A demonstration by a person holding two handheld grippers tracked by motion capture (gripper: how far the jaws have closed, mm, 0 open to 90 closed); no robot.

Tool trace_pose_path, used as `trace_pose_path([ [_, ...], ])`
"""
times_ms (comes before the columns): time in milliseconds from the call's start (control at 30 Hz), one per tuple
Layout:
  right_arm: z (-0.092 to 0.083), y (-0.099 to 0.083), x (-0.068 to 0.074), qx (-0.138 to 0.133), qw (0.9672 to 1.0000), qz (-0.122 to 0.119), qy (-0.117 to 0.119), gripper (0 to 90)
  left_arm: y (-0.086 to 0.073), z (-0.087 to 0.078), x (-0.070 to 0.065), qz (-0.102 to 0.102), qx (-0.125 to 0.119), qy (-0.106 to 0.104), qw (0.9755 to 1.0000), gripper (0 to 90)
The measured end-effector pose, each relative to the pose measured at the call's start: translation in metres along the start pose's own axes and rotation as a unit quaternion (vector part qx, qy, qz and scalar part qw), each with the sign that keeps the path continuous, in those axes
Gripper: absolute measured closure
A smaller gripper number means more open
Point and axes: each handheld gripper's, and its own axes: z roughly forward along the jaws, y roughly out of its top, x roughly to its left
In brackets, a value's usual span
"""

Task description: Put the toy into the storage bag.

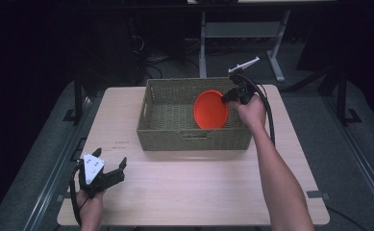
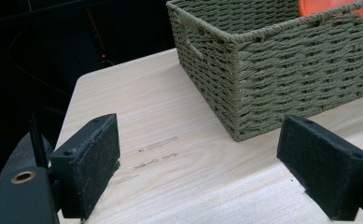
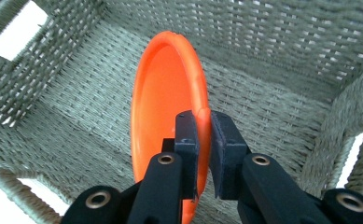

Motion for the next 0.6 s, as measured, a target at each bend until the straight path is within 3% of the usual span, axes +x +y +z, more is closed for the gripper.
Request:
trace_pose_path([
  [300,0.018,-0.007,-0.002,0.028,0.9996,0.005,-0.001,81.7,0.000,0.000,-0.002,-0.001,-0.001,0.000,1.0000,12.7],
  [600,0.022,-0.010,-0.007,0.038,0.9992,0.014,-0.002,80.0,0.001,0.001,-0.002,0.001,0.000,0.001,1.0000,12.7],
])
